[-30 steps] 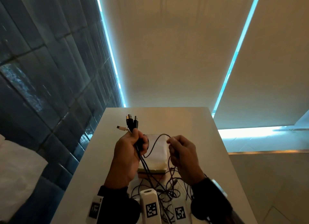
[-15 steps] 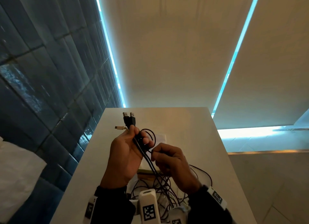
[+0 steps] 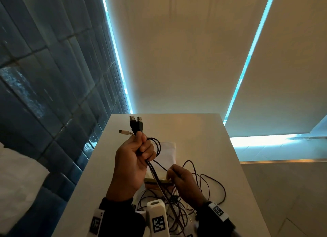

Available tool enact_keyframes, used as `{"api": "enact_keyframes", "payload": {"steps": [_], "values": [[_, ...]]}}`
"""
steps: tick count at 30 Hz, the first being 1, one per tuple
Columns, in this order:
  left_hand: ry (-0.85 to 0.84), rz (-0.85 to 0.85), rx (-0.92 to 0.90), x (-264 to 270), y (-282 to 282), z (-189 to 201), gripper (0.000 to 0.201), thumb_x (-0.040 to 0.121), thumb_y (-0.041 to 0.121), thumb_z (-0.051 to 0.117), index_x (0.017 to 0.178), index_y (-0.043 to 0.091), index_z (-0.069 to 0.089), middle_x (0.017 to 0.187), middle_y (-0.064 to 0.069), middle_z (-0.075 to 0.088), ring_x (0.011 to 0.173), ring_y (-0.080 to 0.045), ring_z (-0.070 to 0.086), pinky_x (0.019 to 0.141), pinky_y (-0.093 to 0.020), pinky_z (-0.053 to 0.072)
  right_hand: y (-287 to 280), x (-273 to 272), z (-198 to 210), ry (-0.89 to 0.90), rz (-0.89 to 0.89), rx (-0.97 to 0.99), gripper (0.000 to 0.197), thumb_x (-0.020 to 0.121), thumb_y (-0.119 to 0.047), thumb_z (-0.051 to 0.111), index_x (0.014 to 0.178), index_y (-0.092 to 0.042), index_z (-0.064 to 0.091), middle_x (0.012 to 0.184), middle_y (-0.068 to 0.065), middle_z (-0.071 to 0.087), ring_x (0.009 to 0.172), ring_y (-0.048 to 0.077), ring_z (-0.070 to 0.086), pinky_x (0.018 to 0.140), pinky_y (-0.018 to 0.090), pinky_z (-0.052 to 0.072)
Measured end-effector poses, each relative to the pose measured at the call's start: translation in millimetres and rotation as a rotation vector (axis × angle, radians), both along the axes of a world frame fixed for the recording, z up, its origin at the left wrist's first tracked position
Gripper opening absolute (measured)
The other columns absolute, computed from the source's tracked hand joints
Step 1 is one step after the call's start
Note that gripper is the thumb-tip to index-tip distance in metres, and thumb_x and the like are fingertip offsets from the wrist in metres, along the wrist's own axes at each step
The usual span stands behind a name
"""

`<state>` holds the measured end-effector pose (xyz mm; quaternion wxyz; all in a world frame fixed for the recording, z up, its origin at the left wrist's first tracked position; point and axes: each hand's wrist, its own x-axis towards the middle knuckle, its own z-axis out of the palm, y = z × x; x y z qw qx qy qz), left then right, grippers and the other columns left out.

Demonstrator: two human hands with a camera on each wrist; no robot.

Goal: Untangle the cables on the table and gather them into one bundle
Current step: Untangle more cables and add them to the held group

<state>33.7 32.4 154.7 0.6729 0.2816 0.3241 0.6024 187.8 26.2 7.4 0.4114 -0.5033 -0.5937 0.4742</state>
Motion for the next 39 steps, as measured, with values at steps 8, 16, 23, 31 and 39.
{"api": "enact_keyframes", "payload": {"steps": [8,16,23,31,39], "values": [[0.037,0.011,0.041,-6,-1,0,0.023,0.089,0.026,0.043,0.073,0.011,0.045,0.055,0.003,0.037,0.043,-0.007,0.028,0.043,-0.021,0.029,10,0,-33,-0.190,-0.032,-0.001,0.033,0.097,-0.011,0.050,0.066,-0.021,0.050,0.060,-0.010,0.051,0.058,0.000,0.045,0.059,0.020,0.036],[0.135,0.086,-0.009,-8,2,-3,0.032,0.100,0.021,0.034,0.073,0.010,0.046,0.053,0.004,0.037,0.042,-0.007,0.028,0.042,-0.020,0.029,21,5,-10,-0.099,-0.186,-0.110,0.025,0.093,-0.017,0.058,0.069,-0.017,0.065,0.057,-0.010,0.053,0.051,0.002,0.043,0.051,0.018,0.035],[0.233,0.138,-0.071,0,0,-1,0.032,0.102,0.021,0.033,0.075,0.010,0.046,0.055,0.002,0.042,0.045,-0.009,0.035,0.053,-0.027,0.027,17,-9,88,0.376,-0.123,0.036,0.014,0.096,-0.013,0.055,0.088,-0.003,0.062,0.054,-0.002,0.041,0.043,0.011,0.028,0.041,0.022,0.025],[0.144,0.141,-0.095,3,2,-2,0.030,0.102,0.022,0.035,0.079,0.010,0.049,0.072,-0.010,0.069,0.064,-0.019,0.059,0.067,-0.032,0.045,-7,-21,120,0.421,0.123,0.183,0.015,0.093,-0.015,0.053,0.088,-0.001,0.058,0.055,-0.006,0.041,0.047,0.008,0.029,0.044,0.018,0.028],[-0.093,0.063,-0.004,-2,1,0,0.021,0.092,0.026,0.042,0.077,0.012,0.049,0.073,-0.006,0.058,0.058,-0.015,0.052,0.067,-0.032,0.044,-7,-16,98,0.336,0.156,0.047,0.012,0.086,-0.016,0.056,0.077,-0.015,0.064,0.056,-0.009,0.043,0.048,0.010,0.028,0.045,0.022,0.023]]}}
